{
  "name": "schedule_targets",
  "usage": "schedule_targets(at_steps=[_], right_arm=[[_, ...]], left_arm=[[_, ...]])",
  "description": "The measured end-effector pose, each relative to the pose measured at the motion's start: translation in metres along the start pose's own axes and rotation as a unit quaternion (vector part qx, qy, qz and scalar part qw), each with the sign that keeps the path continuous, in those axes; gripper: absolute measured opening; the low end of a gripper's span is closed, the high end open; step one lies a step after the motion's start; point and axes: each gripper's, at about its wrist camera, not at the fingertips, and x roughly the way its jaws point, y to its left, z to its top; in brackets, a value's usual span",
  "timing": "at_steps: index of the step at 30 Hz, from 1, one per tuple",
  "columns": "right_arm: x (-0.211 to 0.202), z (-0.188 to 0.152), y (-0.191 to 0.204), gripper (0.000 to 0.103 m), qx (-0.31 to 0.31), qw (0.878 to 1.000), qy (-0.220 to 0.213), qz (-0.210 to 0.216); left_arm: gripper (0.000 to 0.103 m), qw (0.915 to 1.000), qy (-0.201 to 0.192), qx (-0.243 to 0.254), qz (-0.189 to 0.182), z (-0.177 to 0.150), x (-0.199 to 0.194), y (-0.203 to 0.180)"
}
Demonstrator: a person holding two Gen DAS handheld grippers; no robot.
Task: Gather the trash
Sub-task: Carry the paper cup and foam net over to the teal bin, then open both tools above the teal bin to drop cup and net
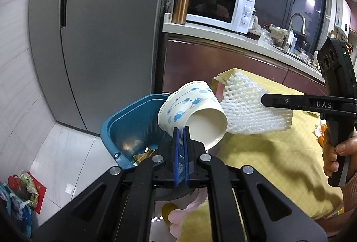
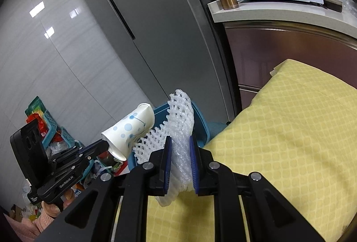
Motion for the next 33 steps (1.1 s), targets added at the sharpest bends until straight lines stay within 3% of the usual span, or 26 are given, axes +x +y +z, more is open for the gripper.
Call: schedule_targets(at_steps=[16, 33], right_arm=[[0.038, 0.011, 0.02, 0.014, -0.014, 0.999, 0.026, -0.02], [0.093, 0.018, 0.036, 0.015, -0.029, 0.995, 0.08, -0.047]], left_arm=[[0.004, 0.9989, 0.029, -0.022, 0.029, -0.011, 0.028, 0.022], [0.004, 0.9955, 0.072, -0.038, 0.048, -0.017, 0.074, 0.038]])
